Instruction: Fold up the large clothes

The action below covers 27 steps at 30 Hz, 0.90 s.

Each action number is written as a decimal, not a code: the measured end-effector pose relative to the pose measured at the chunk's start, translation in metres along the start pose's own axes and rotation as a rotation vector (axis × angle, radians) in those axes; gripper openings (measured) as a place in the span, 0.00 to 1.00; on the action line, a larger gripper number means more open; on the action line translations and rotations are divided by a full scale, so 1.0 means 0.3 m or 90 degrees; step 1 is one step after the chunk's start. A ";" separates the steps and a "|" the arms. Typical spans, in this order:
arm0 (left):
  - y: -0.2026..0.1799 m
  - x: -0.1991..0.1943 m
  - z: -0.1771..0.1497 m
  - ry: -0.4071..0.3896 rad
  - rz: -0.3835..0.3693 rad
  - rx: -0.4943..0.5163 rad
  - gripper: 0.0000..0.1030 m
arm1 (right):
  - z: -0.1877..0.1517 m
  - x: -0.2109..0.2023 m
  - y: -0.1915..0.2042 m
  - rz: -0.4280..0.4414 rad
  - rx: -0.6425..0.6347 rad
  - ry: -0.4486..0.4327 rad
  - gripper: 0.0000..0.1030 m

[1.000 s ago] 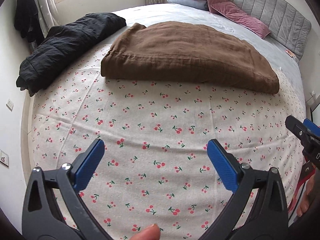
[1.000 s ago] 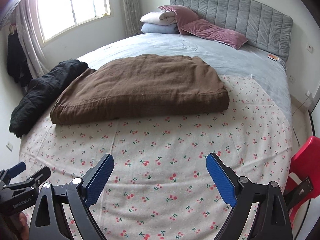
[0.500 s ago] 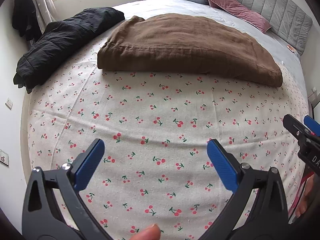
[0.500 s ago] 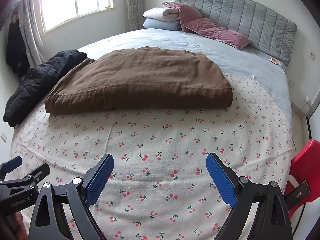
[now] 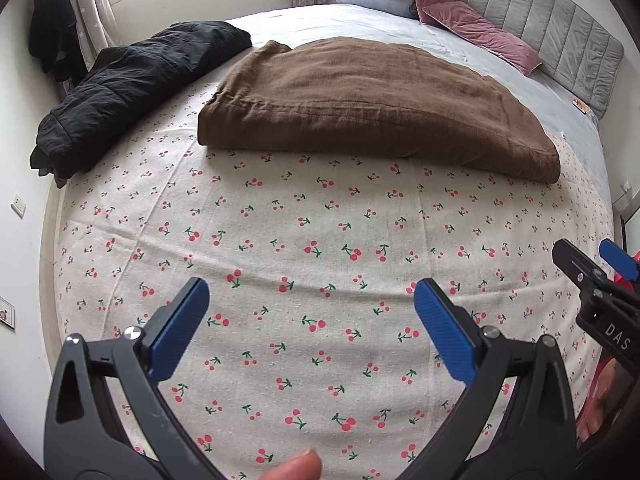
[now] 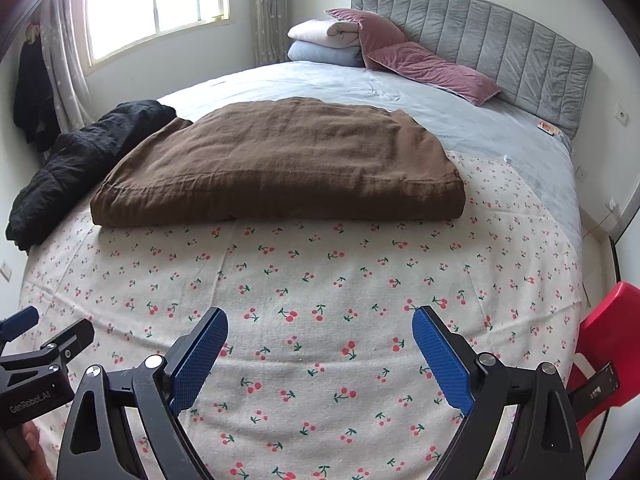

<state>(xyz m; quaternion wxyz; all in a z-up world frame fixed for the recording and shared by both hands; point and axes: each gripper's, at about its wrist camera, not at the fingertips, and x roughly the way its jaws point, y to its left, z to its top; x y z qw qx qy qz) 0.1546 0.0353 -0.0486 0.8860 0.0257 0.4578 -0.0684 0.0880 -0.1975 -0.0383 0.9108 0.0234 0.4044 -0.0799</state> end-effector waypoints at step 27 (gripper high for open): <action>-0.015 -0.007 -0.005 0.001 -0.001 0.009 0.99 | -0.009 0.010 -0.003 -0.001 0.001 0.003 0.92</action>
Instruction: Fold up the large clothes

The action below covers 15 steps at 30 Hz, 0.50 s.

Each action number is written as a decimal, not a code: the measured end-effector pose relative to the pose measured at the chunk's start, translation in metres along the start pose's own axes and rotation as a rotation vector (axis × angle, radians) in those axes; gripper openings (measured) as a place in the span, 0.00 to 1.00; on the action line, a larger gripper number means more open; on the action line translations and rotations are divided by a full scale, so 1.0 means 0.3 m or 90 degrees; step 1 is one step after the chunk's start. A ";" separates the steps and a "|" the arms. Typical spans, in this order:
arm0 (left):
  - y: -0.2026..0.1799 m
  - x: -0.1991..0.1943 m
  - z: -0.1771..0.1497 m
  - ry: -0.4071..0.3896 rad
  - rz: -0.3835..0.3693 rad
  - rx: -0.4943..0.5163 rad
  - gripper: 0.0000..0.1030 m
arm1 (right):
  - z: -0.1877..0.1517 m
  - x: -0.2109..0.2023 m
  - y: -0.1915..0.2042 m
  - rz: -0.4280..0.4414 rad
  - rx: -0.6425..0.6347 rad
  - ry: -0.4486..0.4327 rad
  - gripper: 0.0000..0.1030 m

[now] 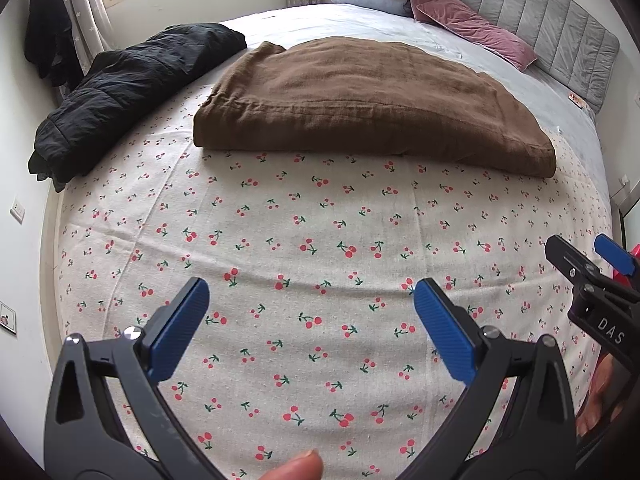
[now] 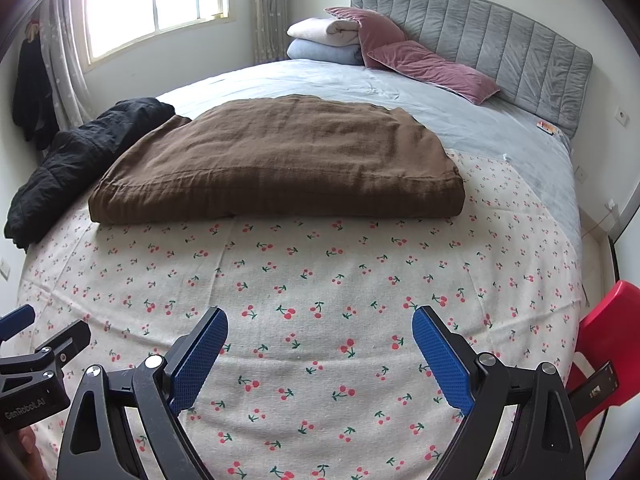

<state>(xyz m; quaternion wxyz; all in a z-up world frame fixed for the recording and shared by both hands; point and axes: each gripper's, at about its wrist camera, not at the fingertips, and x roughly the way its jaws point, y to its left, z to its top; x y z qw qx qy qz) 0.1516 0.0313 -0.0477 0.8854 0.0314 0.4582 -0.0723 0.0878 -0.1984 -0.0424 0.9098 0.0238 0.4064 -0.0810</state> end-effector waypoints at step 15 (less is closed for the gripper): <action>0.002 -0.003 0.001 0.002 0.001 0.002 0.99 | -0.005 0.002 0.000 -0.002 -0.001 0.004 0.92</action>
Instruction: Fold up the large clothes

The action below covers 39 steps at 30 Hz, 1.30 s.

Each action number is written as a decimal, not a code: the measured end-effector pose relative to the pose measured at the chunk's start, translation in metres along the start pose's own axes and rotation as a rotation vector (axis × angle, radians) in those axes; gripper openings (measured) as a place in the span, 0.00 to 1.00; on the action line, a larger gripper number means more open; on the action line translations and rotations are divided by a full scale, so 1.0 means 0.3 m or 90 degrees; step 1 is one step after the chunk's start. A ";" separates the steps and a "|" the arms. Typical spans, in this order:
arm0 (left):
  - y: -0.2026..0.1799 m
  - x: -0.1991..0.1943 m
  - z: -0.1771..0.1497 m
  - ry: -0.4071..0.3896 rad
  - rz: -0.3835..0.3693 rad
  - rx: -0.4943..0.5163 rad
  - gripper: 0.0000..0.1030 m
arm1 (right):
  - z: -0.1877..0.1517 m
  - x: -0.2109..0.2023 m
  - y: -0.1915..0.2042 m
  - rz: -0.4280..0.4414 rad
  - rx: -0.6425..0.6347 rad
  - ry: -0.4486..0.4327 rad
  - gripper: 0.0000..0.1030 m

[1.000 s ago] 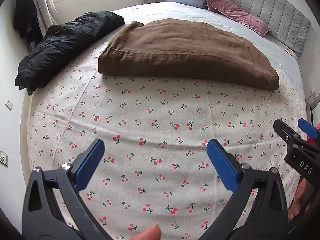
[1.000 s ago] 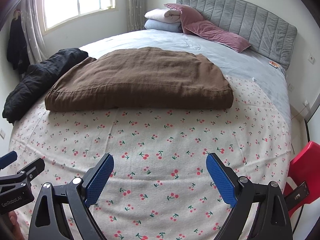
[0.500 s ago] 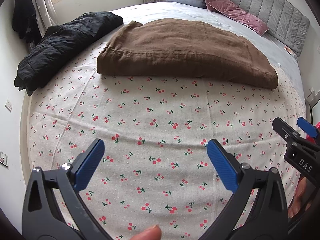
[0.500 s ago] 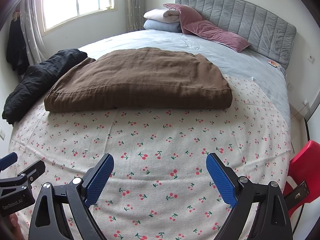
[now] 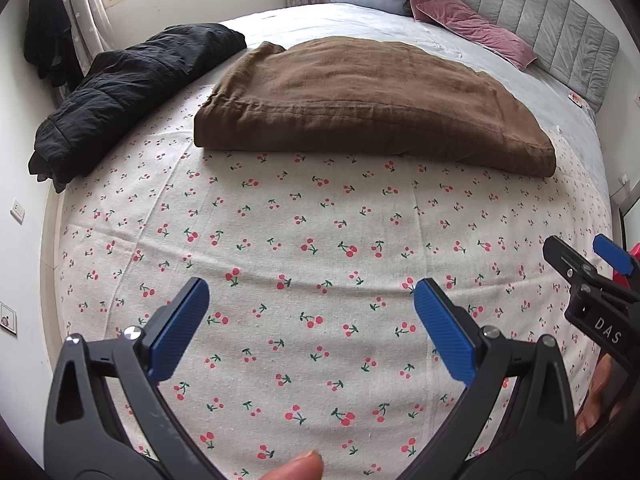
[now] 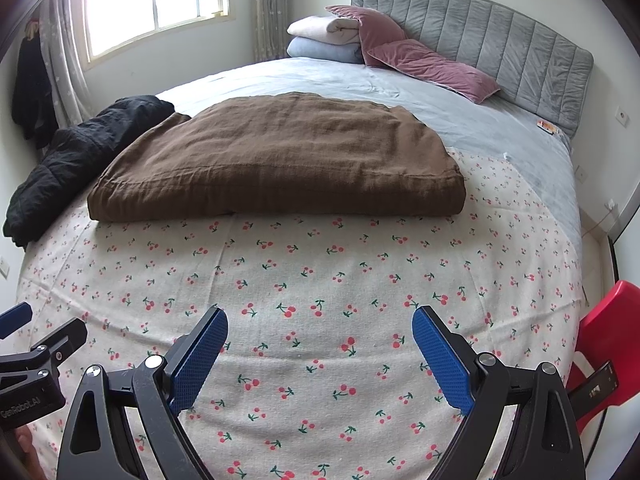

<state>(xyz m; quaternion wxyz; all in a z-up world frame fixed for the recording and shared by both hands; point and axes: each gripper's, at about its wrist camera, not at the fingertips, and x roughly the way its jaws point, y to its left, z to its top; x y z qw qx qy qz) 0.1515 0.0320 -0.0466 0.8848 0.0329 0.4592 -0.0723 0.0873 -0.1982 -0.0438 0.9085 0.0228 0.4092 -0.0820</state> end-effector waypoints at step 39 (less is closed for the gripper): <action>0.004 0.009 -0.003 0.009 0.001 0.007 0.99 | -0.001 0.002 0.000 0.001 -0.002 0.002 0.92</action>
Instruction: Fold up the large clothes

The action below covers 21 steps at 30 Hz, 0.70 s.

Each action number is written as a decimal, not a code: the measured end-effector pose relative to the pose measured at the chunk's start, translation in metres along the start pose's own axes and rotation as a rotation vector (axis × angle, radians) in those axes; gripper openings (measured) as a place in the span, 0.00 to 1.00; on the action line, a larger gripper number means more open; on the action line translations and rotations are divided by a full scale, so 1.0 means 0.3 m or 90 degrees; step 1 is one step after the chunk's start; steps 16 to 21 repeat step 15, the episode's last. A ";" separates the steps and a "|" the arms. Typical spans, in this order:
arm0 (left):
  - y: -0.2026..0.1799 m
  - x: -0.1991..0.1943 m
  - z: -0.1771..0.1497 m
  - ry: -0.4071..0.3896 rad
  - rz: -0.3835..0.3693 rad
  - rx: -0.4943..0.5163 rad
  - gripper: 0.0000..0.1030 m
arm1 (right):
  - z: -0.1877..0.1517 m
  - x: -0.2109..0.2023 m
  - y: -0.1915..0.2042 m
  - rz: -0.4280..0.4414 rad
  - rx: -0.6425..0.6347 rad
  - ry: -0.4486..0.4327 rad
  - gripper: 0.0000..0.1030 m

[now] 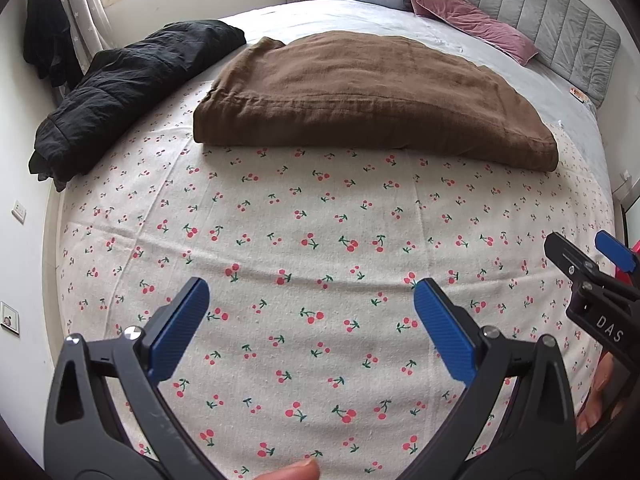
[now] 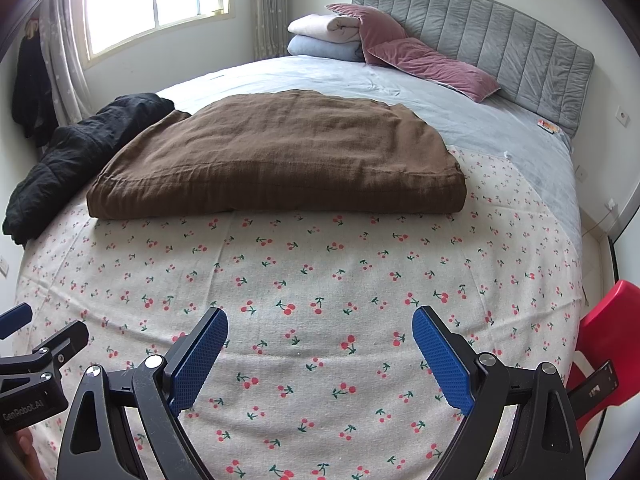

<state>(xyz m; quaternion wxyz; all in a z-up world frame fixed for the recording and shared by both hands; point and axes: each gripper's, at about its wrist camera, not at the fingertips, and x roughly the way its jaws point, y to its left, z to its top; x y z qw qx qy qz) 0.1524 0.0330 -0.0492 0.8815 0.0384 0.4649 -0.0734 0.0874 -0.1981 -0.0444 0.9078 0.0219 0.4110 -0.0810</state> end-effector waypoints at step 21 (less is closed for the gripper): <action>-0.003 0.002 -0.004 0.001 0.000 0.005 0.99 | -0.007 0.007 -0.003 0.000 0.001 0.005 0.92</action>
